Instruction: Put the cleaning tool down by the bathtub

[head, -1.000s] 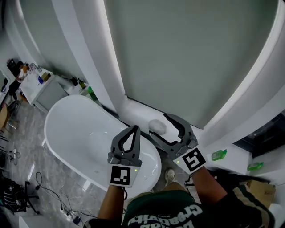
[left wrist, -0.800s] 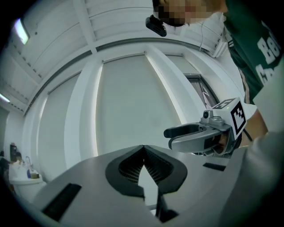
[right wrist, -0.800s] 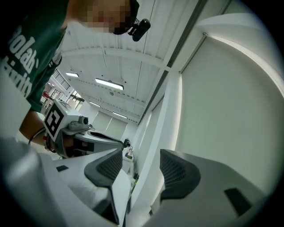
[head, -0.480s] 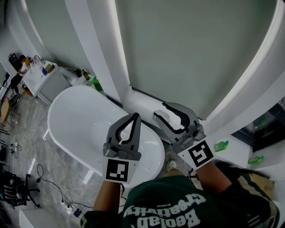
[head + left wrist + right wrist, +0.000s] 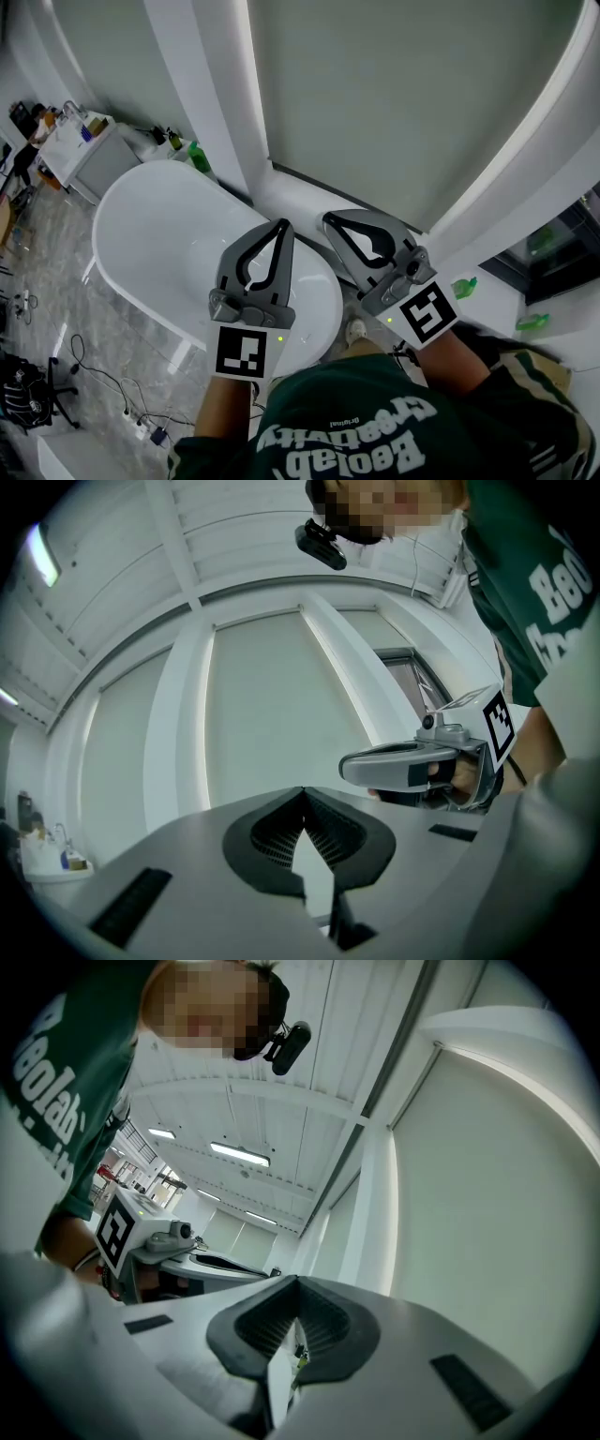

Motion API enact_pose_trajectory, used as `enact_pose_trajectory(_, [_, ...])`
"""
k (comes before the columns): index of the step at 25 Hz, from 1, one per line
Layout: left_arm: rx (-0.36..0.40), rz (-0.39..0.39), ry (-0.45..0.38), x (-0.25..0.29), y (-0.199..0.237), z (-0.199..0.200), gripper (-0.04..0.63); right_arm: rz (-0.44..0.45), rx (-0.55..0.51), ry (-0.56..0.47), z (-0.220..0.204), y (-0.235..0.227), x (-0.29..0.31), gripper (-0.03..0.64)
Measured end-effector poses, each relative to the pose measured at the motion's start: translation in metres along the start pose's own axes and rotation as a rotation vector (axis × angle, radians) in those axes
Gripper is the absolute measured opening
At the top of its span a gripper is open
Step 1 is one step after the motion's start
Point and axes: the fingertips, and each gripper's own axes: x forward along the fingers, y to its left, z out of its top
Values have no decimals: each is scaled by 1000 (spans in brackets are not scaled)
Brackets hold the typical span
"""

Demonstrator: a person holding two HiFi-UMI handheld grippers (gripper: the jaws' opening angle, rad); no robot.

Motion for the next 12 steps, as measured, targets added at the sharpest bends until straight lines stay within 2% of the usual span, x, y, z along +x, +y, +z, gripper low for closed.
enact_pose_trajectory(12, [-9,24,-2,-13,1,1,8,-13,8,6,-5,7,2,15])
